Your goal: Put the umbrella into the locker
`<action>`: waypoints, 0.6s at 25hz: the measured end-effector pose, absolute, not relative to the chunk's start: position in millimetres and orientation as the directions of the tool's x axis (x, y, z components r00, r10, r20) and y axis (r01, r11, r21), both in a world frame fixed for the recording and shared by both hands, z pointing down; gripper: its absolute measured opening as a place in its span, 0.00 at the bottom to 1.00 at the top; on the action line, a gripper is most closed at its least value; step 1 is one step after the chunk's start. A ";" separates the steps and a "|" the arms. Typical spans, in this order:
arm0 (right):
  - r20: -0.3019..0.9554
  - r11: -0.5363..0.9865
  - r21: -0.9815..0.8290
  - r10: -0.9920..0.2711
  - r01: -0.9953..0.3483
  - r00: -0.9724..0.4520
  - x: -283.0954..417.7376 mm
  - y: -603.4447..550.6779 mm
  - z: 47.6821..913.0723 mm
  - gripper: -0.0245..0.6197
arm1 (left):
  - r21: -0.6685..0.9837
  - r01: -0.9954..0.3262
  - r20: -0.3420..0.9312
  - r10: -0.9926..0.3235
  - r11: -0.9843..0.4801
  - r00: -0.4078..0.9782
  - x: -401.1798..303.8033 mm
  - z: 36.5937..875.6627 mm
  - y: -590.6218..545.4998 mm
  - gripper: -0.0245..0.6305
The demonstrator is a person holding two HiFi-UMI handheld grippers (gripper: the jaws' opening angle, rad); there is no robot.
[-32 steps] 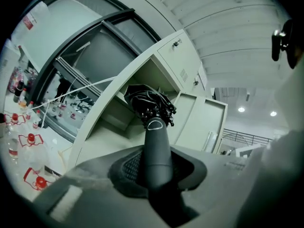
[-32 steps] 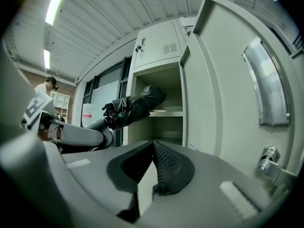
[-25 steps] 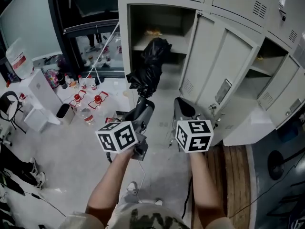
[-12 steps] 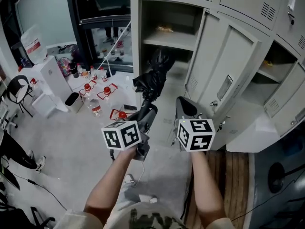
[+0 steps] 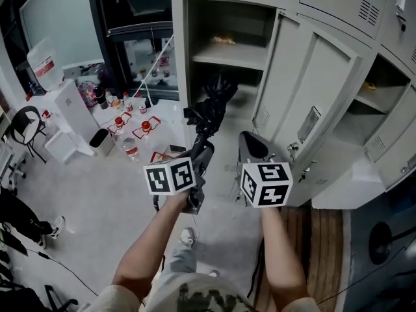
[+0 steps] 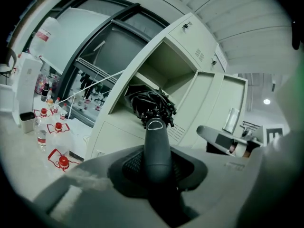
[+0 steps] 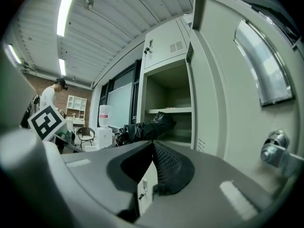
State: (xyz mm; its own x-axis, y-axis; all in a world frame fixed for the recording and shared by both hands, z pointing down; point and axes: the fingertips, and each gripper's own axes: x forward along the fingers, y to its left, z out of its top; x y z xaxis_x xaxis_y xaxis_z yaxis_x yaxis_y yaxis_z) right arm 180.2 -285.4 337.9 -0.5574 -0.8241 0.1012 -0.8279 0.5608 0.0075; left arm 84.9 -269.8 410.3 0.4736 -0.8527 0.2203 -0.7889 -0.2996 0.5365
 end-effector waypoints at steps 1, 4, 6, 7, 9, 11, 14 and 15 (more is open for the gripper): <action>0.101 0.559 0.008 -0.826 -0.829 -0.555 179.6 -290.2 338.2 0.04 | 0.533 -0.791 0.227 -0.850 -0.300 0.475 84.7 411.4 -276.9 0.19; 0.105 0.551 0.007 -0.831 -0.835 -0.547 177.9 -305.8 341.5 0.04 | 0.529 -0.794 0.248 -0.841 -0.299 0.482 83.8 414.9 -298.7 0.19; 0.111 0.543 0.005 -0.835 -0.840 -0.540 177.1 -316.1 344.5 0.04 | 0.523 -0.798 0.264 -0.834 -0.299 0.485 83.1 417.6 -312.3 0.19; 0.112 0.539 0.002 -0.837 -0.842 -0.535 176.9 -321.5 345.3 0.04 | 0.519 -0.801 0.271 -0.831 -0.298 0.486 82.6 418.4 -319.4 0.19; 0.114 0.532 -0.004 -0.841 -0.847 -0.529 176.1 -332.9 346.6 0.04 | 0.514 -0.805 0.286 -0.826 -0.296 0.486 81.4 418.9 -334.3 0.20; 0.121 0.526 -0.010 -0.843 -0.850 -0.523 174.8 -343.7 349.5 0.04 | 0.508 -0.811 0.302 -0.821 -0.292 0.485 79.9 419.0 -348.8 0.20; 0.130 0.515 -0.016 -0.849 -0.857 -0.513 172.8 -358.0 354.1 0.04 | 0.486 -0.824 0.329 -0.813 -0.290 0.481 77.6 418.5 -369.6 0.20; 0.132 0.512 -0.017 -0.850 -0.859 -0.509 171.8 -362.5 355.2 0.04 | 0.478 -0.829 0.339 -0.810 -0.290 0.478 76.4 418.4 -376.3 0.20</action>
